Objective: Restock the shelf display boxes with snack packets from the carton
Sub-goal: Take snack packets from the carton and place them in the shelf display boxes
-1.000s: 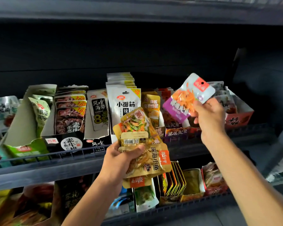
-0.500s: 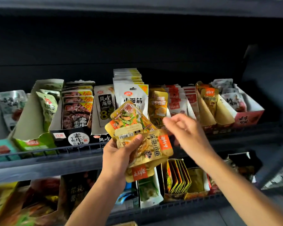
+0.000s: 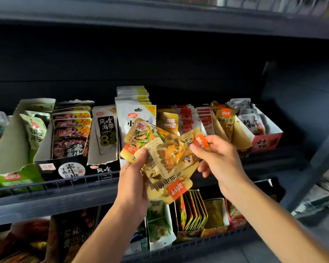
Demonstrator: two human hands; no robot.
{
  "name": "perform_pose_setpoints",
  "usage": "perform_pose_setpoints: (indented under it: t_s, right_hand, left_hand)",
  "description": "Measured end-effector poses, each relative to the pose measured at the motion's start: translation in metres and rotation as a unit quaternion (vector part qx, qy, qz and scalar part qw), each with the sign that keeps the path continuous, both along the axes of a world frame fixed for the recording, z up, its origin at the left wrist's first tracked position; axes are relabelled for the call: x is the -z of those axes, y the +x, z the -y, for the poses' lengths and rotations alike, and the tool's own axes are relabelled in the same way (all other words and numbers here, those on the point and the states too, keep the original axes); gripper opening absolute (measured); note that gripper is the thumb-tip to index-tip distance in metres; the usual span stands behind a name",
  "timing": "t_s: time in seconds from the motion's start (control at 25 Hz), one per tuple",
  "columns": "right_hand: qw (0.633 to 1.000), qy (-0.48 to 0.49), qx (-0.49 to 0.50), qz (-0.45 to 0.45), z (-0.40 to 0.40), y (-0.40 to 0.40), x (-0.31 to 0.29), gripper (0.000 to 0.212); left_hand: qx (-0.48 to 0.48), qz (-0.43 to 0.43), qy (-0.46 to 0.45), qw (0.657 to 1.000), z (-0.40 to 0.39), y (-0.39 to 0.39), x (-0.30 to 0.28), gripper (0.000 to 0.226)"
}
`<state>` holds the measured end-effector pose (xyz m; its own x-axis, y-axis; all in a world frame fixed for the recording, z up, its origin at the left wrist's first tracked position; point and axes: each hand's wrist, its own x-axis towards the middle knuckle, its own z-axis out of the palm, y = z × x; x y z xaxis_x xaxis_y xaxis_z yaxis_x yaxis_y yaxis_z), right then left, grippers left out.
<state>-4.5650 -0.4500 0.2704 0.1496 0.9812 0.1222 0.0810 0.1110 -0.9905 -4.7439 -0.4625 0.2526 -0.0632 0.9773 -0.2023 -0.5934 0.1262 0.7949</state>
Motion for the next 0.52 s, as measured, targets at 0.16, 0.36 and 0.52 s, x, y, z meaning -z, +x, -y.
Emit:
perform_pose_setpoints:
  t_s: [0.16, 0.36, 0.52]
  right_hand:
    - [0.984, 0.063, 0.127, -0.110, -0.026, 0.055, -0.019, 0.010]
    - [0.927, 0.141, 0.267, 0.222, -0.101, 0.163, -0.057, 0.014]
    - [0.922, 0.038, 0.125, 0.364, -0.150, 0.171, -0.047, 0.010]
  left_hand:
    - [-0.018, -0.027, -0.001, 0.999, -0.015, 0.023, -0.008, 0.021]
    - [-0.012, -0.047, 0.007, 0.999, -0.032, 0.045, -0.008, 0.016]
    - [0.017, -0.057, 0.015, 0.998, -0.039, 0.057, -0.009, 0.018]
